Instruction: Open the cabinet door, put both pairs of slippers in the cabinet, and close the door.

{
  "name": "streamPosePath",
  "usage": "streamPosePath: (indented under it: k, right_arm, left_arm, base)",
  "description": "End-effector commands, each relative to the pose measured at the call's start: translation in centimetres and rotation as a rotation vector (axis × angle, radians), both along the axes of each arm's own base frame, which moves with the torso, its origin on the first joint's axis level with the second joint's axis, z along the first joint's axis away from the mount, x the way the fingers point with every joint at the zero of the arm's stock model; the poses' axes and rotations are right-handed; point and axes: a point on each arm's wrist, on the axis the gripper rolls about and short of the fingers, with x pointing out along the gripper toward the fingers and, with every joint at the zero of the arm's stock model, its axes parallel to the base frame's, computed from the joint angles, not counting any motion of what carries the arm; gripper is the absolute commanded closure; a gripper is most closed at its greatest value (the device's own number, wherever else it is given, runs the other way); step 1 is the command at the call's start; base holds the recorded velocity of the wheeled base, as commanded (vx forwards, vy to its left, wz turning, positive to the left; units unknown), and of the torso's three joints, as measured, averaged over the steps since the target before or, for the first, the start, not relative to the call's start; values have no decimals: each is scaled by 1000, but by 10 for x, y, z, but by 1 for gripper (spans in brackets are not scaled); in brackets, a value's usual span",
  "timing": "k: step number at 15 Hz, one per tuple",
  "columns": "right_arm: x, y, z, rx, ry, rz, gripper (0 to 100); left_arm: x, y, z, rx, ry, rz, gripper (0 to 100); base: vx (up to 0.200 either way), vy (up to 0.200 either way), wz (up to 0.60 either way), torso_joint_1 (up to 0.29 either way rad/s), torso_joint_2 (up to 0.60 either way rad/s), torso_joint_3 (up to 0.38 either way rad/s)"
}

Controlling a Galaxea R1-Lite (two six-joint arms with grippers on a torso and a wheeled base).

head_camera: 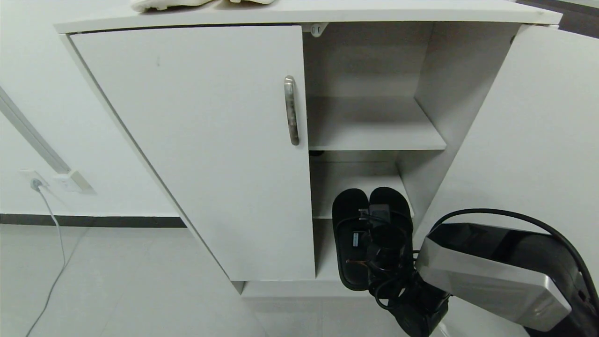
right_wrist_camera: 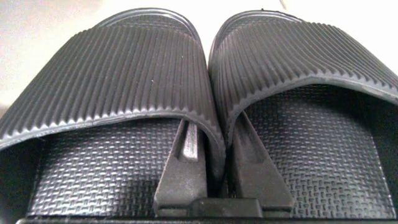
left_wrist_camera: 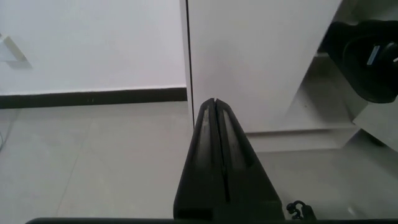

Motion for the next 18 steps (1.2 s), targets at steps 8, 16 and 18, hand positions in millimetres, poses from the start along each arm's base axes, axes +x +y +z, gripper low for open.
streamPosePath:
  k: [8,16,18]
  right_arm:
    - [15,0,7,5,2,-3,100]
    - [58,10,36,47,47,42,100]
    - [70,9,39,46,52,26,100]
  left_arm:
    - [0,0,0,-14,0,1,100]
    - [0,0,0,-14,0,3,100]
    - [0,0,0,-14,0,3,100]
  base:
    - [0,0,0,0,0,0]
    - [0,0,0,0,0,0]
    - [0,0,0,0,0,0]
